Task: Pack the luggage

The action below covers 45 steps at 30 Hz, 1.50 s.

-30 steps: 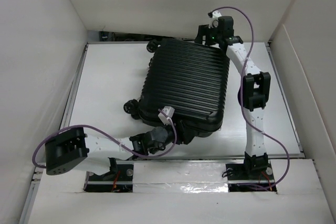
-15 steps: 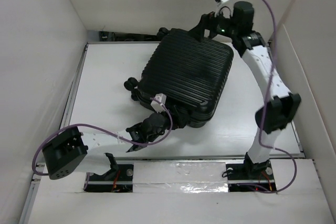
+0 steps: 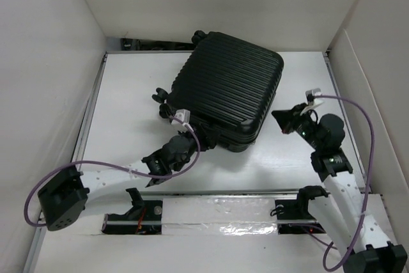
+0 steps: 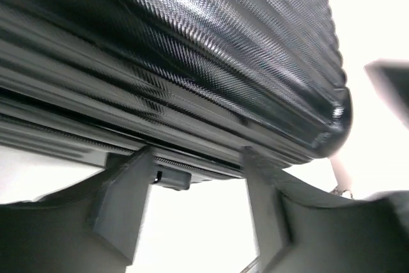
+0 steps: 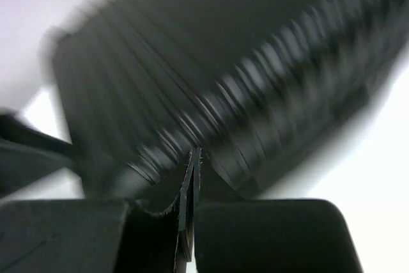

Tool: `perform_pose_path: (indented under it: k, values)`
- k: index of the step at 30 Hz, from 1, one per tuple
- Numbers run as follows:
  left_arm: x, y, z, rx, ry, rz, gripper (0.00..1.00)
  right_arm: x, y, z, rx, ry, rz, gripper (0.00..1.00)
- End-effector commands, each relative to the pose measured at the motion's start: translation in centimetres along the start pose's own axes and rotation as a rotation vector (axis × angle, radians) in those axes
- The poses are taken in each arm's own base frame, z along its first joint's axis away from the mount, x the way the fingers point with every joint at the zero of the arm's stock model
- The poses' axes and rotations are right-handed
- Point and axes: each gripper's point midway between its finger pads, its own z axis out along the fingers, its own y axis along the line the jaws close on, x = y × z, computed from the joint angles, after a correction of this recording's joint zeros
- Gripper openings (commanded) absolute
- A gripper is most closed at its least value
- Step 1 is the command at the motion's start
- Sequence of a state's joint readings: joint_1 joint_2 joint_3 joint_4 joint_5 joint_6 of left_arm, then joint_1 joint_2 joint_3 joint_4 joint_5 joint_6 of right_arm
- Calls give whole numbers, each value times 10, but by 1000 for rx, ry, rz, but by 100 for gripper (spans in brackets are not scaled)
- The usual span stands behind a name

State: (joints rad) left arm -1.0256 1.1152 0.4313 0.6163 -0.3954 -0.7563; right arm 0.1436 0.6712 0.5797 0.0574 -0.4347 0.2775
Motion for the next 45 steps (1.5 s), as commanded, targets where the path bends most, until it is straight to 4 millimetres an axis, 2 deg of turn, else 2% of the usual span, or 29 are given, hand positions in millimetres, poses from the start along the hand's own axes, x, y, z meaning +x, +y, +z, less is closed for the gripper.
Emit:
perform_pose_path:
  k: [1, 2, 3, 4, 5, 6, 8, 12, 13, 14, 16, 18, 19, 24, 26, 30, 35, 38, 39, 41, 42, 43, 45]
  values:
    - [-18, 10, -15, -22, -61, 4, 50, 56, -27, -19, 127, 89, 76, 0]
    - [-17, 14, -18, -33, -59, -2, 45, 66, -24, -23, 104, 102, 77, 0]
    - [-11, 26, -23, -67, -40, 13, 40, 78, -20, -28, 82, 125, 77, 0]
    - [-14, 25, -27, -54, -45, 3, 32, 80, -16, -34, 68, 108, 66, 0]
    - [-10, 29, -30, -58, -36, 2, 29, 99, -18, -37, 60, 132, 82, 0]
    - [-1, 35, -33, -62, -3, 8, 26, 100, -7, -37, 0, 122, 101, 0]
    - [8, 40, -35, -64, 25, 5, 24, 105, 0, -36, -44, 114, 130, 1]
    - [33, 44, -34, -46, 114, 6, 24, 125, -2, -27, -85, 150, 121, 38]
    - [38, 40, -35, -28, 128, 11, 24, 130, 2, -25, -107, 169, 117, 40]
    - [40, 39, -34, -17, 131, 15, 24, 138, -1, -22, -106, 204, 134, 40]
    - [45, 33, -30, 13, 150, 26, 26, 138, 10, -17, -169, 207, 111, 43]
    - [45, 25, -27, 41, 152, 26, 28, 142, 2, -10, -126, 209, 100, 43]
    - [49, 27, -25, 35, 166, 31, 29, 142, 2, -7, -123, 209, 91, 43]
    - [51, 14, -17, 72, 174, 29, 32, 147, 25, 0, -196, 210, 33, 43]
    - [52, 13, -15, 73, 180, 35, 33, 153, 26, 2, -178, 221, 21, 43]
    - [51, 8, -12, 85, 175, 37, 34, 149, 26, 9, -157, 194, -3, 43]
    - [48, 3, -5, 85, 165, 43, 35, 147, 17, 19, -84, 177, -13, 42]
    - [48, 1, -3, 86, 168, 45, 36, 149, 18, 17, -63, 187, 3, 46]
    - [48, -1, -3, 91, 172, 45, 36, 153, 16, 13, -37, 202, 34, 56]
    - [47, 3, -1, 82, 170, 46, 36, 156, 15, 10, -20, 220, 46, 60]
    - [49, 3, -2, 84, 181, 48, 36, 163, 14, 5, -10, 252, 58, 60]
    - [47, 6, -2, 79, 178, 43, 36, 161, 21, 4, -36, 248, 63, 59]
    - [48, 8, -3, 73, 182, 50, 37, 169, 23, -2, -34, 279, 88, 51]
